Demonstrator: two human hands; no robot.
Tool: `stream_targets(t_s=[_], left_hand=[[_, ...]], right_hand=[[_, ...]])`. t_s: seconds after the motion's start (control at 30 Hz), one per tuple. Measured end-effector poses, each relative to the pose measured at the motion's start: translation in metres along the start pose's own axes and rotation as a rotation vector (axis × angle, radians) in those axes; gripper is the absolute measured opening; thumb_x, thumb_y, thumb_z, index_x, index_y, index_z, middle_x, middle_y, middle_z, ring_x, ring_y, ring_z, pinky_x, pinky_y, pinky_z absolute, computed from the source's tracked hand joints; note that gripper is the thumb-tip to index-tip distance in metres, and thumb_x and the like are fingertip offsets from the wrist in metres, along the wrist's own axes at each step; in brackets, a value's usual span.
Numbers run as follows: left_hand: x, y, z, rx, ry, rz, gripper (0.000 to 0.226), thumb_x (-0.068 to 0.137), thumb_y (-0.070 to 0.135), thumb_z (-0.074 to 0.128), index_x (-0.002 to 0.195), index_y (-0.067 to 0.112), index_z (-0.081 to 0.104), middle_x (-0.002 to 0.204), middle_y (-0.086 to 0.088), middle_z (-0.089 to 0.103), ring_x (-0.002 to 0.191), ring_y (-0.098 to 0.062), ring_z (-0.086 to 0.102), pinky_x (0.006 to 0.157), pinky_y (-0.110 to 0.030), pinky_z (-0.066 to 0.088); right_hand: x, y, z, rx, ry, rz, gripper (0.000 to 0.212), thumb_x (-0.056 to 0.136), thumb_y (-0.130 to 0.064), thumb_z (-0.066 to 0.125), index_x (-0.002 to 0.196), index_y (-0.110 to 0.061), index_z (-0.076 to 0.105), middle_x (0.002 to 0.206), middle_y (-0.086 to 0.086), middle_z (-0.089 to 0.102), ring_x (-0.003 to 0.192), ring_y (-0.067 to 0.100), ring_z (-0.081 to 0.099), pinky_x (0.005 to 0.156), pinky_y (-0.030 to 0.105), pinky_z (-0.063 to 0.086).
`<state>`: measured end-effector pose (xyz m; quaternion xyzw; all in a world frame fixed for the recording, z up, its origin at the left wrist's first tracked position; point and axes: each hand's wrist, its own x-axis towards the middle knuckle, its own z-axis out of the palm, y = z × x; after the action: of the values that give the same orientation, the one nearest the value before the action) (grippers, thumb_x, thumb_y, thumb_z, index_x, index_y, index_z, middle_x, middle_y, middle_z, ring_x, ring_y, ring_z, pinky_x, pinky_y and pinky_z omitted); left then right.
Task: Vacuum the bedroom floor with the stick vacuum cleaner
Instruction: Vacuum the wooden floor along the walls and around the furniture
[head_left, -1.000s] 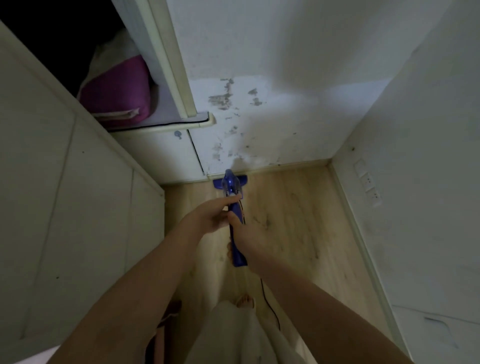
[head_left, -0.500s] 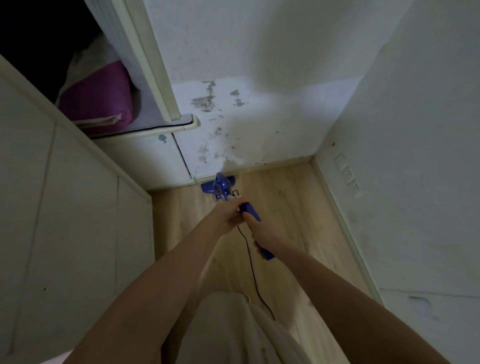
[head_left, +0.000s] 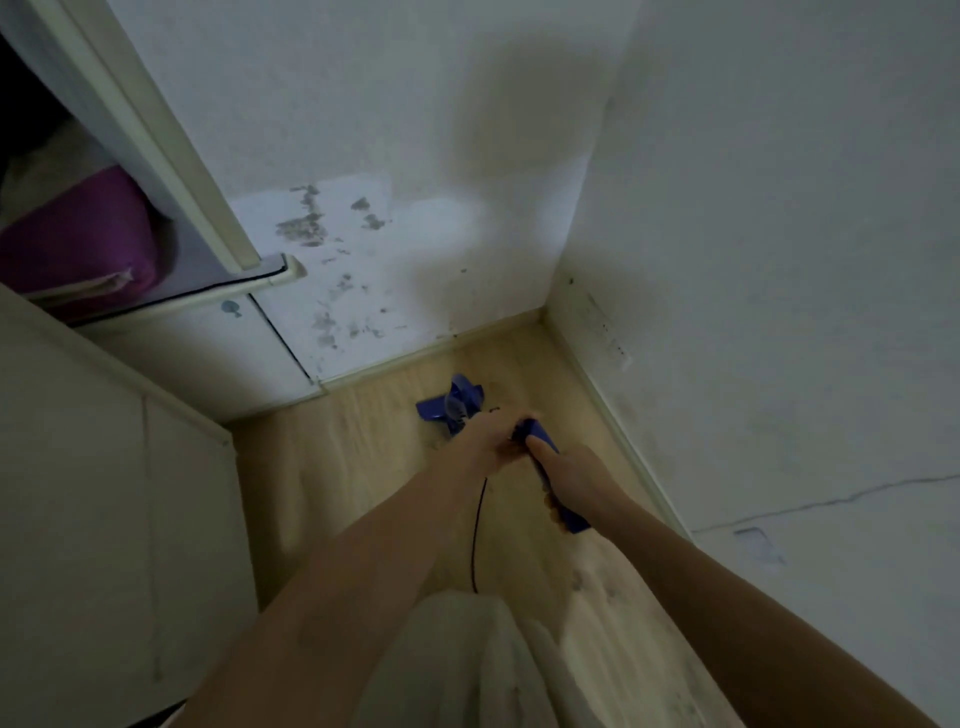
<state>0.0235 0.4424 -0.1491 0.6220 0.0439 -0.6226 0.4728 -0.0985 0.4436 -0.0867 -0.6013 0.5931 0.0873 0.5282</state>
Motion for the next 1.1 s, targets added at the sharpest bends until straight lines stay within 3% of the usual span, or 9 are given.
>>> stream_targets(t_s=[0.13,0.23,0.4,0.53,0.63,0.8,0.97,1.1], left_hand=[[-0.007,-0.015,0.037,0.035,-0.039,-0.013,0.015,0.086,0.007,0.067,0.091,0.006,0.054,0.085,-0.011,0.056,0.071,-0.02,0.059,0.054,-0.028,0.052],[-0.007,-0.022,0.053,0.029,-0.054,-0.039,0.012,0.087,0.008,0.067,0.089,0.007,0.055,0.09,-0.011,0.058,0.074,-0.02,0.06,0.057,-0.028,0.052],[0.008,-0.021,0.068,-0.001,-0.029,-0.016,0.041,0.086,0.013,0.069,0.122,0.006,0.05,0.108,-0.013,0.06,0.084,-0.022,0.062,0.065,-0.03,0.054],[0.028,-0.006,0.072,-0.004,0.004,-0.01,0.062,0.088,0.014,0.068,0.142,0.008,0.039,0.131,-0.016,0.054,0.097,-0.023,0.062,0.06,-0.027,0.053],[0.049,0.018,0.071,0.019,0.013,-0.015,0.062,0.09,0.014,0.066,0.144,0.008,0.036,0.137,-0.017,0.05,0.116,-0.028,0.057,0.059,-0.028,0.053],[0.086,0.065,0.064,0.018,-0.01,-0.051,0.067,0.091,0.013,0.064,0.147,0.006,0.029,0.146,-0.016,0.04,0.125,-0.03,0.05,0.06,-0.03,0.054],[0.099,0.106,0.071,0.034,-0.043,-0.074,0.056,0.089,0.014,0.067,0.137,0.001,0.041,0.134,-0.018,0.052,0.106,-0.028,0.06,0.054,-0.03,0.055],[0.107,0.127,0.071,0.009,-0.032,-0.093,0.05,0.089,0.011,0.067,0.132,-0.001,0.044,0.129,-0.019,0.054,0.106,-0.03,0.061,0.061,-0.032,0.056]], right_hand=[[-0.001,0.031,-0.024,0.045,0.031,0.017,0.054,0.097,-0.055,0.042,0.069,-0.01,0.05,0.056,0.005,0.053,0.041,0.016,0.049,0.042,0.022,0.041],[0.002,0.046,-0.039,0.048,0.022,0.013,0.054,0.097,-0.055,0.043,0.069,-0.01,0.05,0.055,0.004,0.054,0.039,0.015,0.049,0.041,0.022,0.042],[0.025,0.051,-0.058,-0.039,-0.006,-0.02,0.054,0.096,-0.057,0.043,0.07,-0.01,0.05,0.055,0.003,0.053,0.038,0.013,0.048,0.04,0.021,0.041],[0.051,0.043,-0.061,-0.06,-0.021,-0.008,0.054,0.095,-0.059,0.042,0.072,-0.011,0.049,0.056,0.004,0.053,0.04,0.014,0.048,0.041,0.022,0.043],[0.077,0.026,-0.063,-0.093,-0.025,-0.012,0.054,0.095,-0.06,0.04,0.072,-0.011,0.047,0.056,0.004,0.053,0.04,0.015,0.048,0.043,0.023,0.043],[0.115,-0.015,-0.068,-0.165,-0.018,-0.021,0.054,0.096,-0.06,0.037,0.074,-0.011,0.046,0.058,0.006,0.054,0.042,0.017,0.049,0.044,0.025,0.045],[0.132,-0.055,-0.1,-0.175,-0.032,0.028,0.055,0.095,-0.06,0.04,0.073,-0.011,0.045,0.059,0.006,0.053,0.041,0.017,0.048,0.041,0.022,0.04],[0.141,-0.078,-0.112,-0.206,-0.045,0.034,0.056,0.095,-0.06,0.04,0.072,-0.01,0.046,0.058,0.006,0.053,0.041,0.017,0.048,0.04,0.021,0.04]])
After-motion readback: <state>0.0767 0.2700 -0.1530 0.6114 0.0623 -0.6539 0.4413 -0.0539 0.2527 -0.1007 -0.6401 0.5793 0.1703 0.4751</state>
